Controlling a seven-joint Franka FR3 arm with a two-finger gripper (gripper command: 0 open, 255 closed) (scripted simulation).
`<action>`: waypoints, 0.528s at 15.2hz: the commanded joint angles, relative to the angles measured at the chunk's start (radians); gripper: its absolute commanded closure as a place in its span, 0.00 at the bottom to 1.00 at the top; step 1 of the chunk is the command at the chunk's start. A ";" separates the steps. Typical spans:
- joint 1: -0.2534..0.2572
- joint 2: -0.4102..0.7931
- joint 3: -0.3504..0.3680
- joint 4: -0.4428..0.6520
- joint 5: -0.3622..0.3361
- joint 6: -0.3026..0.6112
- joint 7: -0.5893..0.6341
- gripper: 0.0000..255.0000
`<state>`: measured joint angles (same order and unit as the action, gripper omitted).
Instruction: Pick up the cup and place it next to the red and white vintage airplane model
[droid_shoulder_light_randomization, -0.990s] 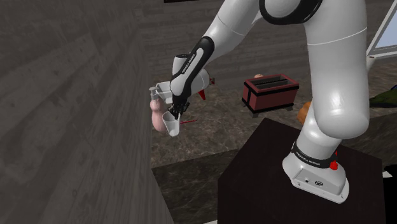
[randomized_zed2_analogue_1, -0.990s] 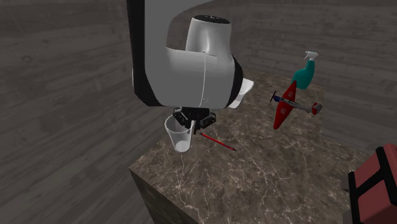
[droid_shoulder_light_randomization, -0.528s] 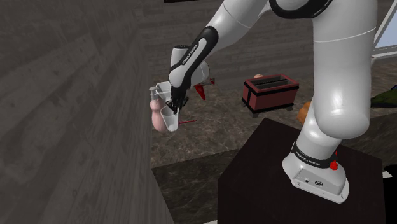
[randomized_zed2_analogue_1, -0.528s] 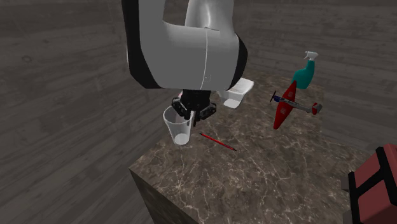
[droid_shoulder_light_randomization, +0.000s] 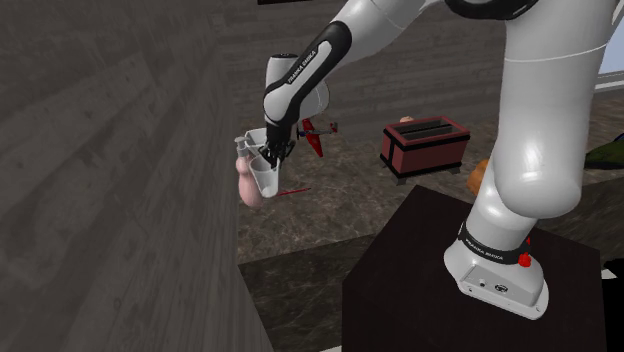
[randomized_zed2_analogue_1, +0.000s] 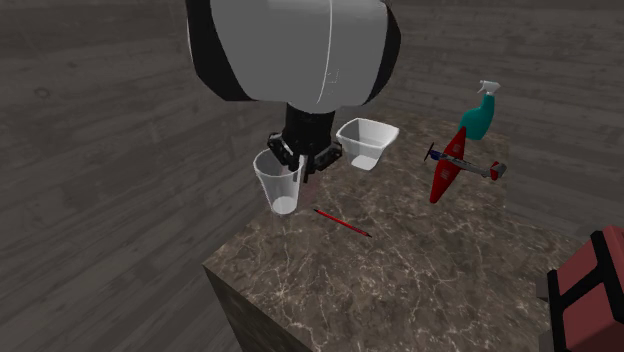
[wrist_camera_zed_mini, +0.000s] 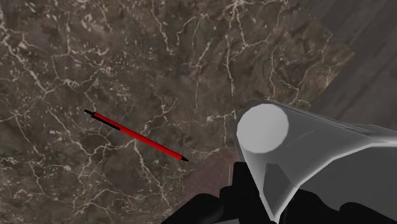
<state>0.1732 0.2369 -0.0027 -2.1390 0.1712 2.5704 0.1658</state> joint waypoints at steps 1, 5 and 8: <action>0.002 -0.019 -0.002 0.005 -0.006 -0.024 0.007 1.00; 0.003 -0.053 -0.005 0.019 -0.015 -0.072 0.018 1.00; 0.003 -0.076 -0.007 0.032 -0.022 -0.108 0.025 1.00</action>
<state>0.1768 0.1694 -0.0086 -2.1105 0.1515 2.4755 0.1888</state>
